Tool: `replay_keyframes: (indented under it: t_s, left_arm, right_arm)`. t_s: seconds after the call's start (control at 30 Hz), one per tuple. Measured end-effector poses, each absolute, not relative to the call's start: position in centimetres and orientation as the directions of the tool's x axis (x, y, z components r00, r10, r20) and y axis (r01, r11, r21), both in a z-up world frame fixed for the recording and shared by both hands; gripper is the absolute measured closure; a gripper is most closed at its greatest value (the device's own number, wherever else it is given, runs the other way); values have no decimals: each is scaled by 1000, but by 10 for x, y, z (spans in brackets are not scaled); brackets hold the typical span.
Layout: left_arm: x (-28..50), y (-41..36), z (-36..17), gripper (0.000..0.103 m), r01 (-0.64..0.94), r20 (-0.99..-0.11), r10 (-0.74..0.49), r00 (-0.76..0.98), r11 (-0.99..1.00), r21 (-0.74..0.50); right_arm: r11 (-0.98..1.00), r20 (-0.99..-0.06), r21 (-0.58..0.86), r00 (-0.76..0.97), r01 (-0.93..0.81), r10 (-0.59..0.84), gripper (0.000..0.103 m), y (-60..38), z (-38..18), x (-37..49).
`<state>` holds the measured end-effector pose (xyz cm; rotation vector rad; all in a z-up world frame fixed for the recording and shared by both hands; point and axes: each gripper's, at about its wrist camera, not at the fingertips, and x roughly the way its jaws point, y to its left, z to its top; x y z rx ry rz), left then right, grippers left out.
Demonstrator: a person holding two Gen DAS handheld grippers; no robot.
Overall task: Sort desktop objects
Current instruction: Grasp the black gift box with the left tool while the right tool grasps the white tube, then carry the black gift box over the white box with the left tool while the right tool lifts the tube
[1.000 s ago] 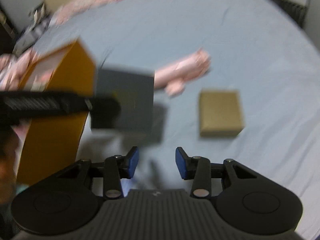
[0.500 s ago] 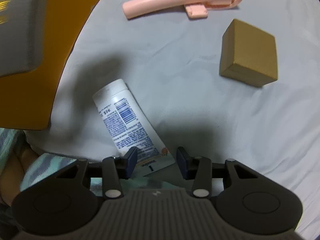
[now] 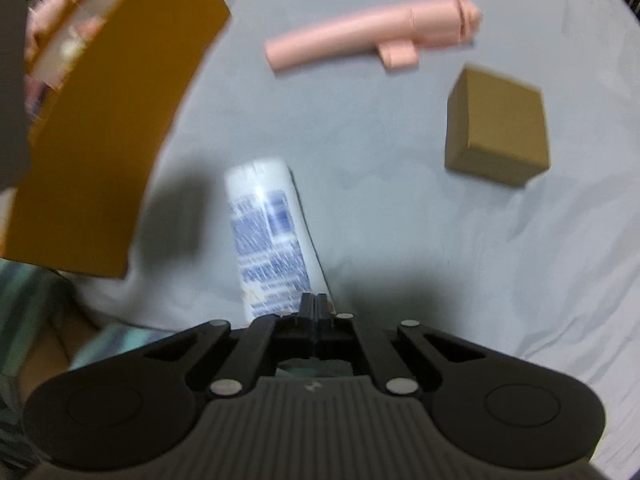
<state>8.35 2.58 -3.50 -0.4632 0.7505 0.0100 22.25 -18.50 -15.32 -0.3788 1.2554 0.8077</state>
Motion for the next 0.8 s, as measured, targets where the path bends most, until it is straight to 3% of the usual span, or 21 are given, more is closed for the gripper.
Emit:
replay_keyframes:
  t_s: [0.23,0.37,0.5,0.57,0.63,0.7,0.8]
  left_arm:
    - [67,52,-33,60,-221,-654,-113,748,887,-406]
    - [56,68,-31,60,-243,-639,-91,764,877,-415]
    - [47,80,-31,60,-270,-635,-67,769,867,-418]
    - [45,86,-32,60,-289,-639,-52,767,862,-416]
    - [43,92,-35,60,-311,-644,-38,764,853,-419]
    - [42,97,-37,60,-327,-648,-29,761,846,-422]
    - [39,101,-39,60,-340,-650,-19,760,840,-423]
  right_arm:
    - [697,-852,240,198,-676,485,103,-196,-109,230]
    - [725,-885,173,217,-667,411,101,-171,-102,226]
    - [755,-955,109,143,-647,260,61,-157,-135,237]
    - [752,-973,114,79,-649,216,58,-152,-150,242]
    - [740,-981,112,42,-663,187,45,-144,-159,246]
    - [737,-990,104,2,-667,142,39,-138,-170,249]
    - [727,-994,100,-46,-680,94,37,-130,-186,251]
